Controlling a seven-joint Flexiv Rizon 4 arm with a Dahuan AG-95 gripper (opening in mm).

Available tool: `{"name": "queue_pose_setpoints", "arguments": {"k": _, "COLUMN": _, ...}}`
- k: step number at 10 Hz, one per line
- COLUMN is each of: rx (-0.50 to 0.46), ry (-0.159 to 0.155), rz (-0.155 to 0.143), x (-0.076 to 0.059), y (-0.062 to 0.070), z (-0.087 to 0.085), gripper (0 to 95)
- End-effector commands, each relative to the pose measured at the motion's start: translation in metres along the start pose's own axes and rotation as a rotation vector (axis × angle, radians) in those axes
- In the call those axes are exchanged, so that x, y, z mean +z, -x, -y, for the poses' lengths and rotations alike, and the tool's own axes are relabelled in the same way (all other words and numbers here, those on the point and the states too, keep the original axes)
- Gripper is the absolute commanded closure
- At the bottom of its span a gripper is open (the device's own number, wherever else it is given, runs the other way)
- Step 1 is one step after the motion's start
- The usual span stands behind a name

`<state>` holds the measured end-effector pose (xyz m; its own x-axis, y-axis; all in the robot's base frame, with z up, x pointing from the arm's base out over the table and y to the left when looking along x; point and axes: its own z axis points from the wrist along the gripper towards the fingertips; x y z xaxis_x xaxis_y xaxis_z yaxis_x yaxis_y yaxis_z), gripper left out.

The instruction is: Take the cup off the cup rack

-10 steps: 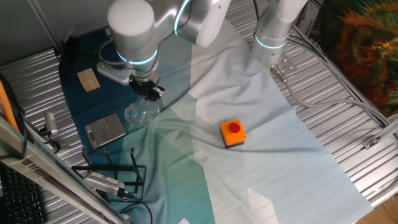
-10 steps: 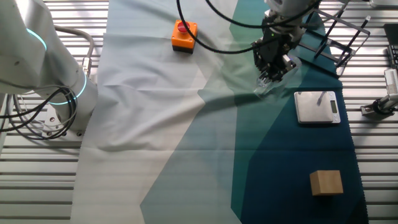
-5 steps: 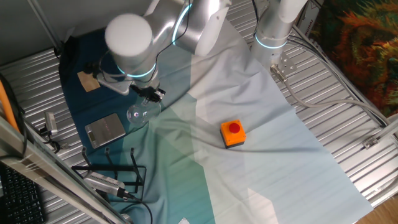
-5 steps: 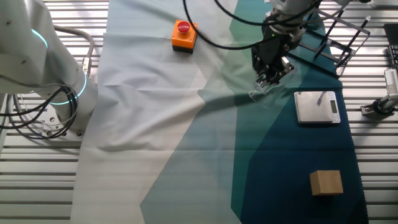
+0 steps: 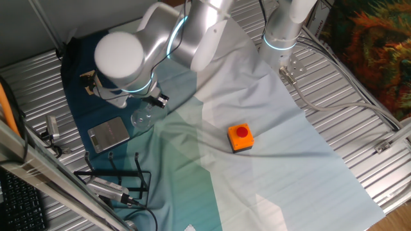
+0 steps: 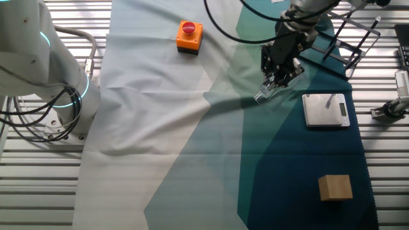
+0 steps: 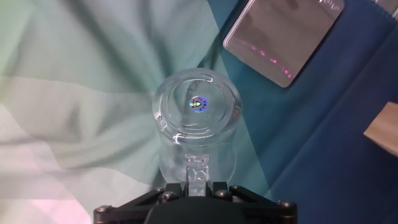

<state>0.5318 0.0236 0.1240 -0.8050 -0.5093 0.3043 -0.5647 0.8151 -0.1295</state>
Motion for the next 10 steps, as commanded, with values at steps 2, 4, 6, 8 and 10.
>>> {"name": "queue_pose_setpoints", "arguments": {"k": 2, "rx": 0.008, "ry": 0.013, "rz": -0.019, "x": 0.0009, "y": 0.0010, "z": -0.0021, "gripper": 95.0}}
{"name": "queue_pose_setpoints", "arguments": {"k": 4, "rx": 0.018, "ry": 0.015, "rz": -0.020, "x": 0.0012, "y": 0.0035, "z": -0.0056, "gripper": 95.0}}
{"name": "queue_pose_setpoints", "arguments": {"k": 6, "rx": 0.027, "ry": 0.017, "rz": -0.031, "x": 0.0026, "y": 0.0067, "z": -0.0093, "gripper": 95.0}}
{"name": "queue_pose_setpoints", "arguments": {"k": 8, "rx": 0.024, "ry": 0.014, "rz": -0.034, "x": 0.0050, "y": 0.0084, "z": -0.0103, "gripper": 95.0}}
{"name": "queue_pose_setpoints", "arguments": {"k": 10, "rx": 0.024, "ry": 0.015, "rz": -0.043, "x": 0.0068, "y": 0.0095, "z": -0.0103, "gripper": 95.0}}
